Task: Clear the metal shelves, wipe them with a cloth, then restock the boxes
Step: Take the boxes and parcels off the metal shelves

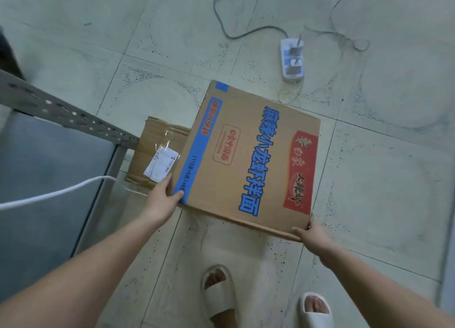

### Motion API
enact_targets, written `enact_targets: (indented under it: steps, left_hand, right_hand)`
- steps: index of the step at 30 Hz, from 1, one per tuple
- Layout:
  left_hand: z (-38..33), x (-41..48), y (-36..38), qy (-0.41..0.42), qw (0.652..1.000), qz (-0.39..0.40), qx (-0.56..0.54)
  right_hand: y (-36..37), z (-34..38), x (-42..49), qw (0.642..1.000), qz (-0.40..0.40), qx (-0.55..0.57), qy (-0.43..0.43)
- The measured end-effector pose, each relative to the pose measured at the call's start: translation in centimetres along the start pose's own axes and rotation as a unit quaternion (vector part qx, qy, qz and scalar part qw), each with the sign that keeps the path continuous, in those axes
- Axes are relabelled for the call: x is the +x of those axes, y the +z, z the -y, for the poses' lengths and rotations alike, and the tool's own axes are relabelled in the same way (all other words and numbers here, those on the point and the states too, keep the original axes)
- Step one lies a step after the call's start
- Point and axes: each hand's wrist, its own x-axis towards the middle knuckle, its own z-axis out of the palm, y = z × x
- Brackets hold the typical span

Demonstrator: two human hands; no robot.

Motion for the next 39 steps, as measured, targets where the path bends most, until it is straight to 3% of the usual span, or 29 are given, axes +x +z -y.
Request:
enact_targets:
  steps: [7,14,19,22,30,35,39]
  left_hand:
    - [2.4,2.6,6.1,-0.061,0.995,0.068,0.05]
    - [7.6,3.1,3.9,-0.11,0.989,0.064,0.07]
    - [6.8,0.3,2.5,-0.068,0.994,0.061,0.068]
    - [4.9,-1.4,2.6,-0.047,0.997,0.05,0.022]
    - [-4.9,-9.3,-0.5,-0.015,0.99,-0.015,-0.139]
    - [-10.7,-17.9,-3.8,0.002,0.949,-0.098,-0.3]
    - [-10.0,-24.3,-6.1,-0.003,0.906,-0.189,-0.379]
  right_hand:
    - [-0.1,-1.9,3.4,0.999,0.012,-0.036,0.016]
    - [3.7,-3.6,2.5,0.994,0.094,-0.051,0.034]
    - [4.5,-1.4,0.7,0.992,0.123,-0.021,-0.001]
    - [3.7,1.6,-0.9,0.993,0.11,0.004,-0.04]
    - [0.3,11.4,-12.9,0.976,0.111,-0.091,-0.165]
    - [-1.3,16.1,-22.7,0.936,0.12,-0.188,-0.272]
    - [-0.8,16.7,-28.5,0.898,0.145,-0.237,-0.342]
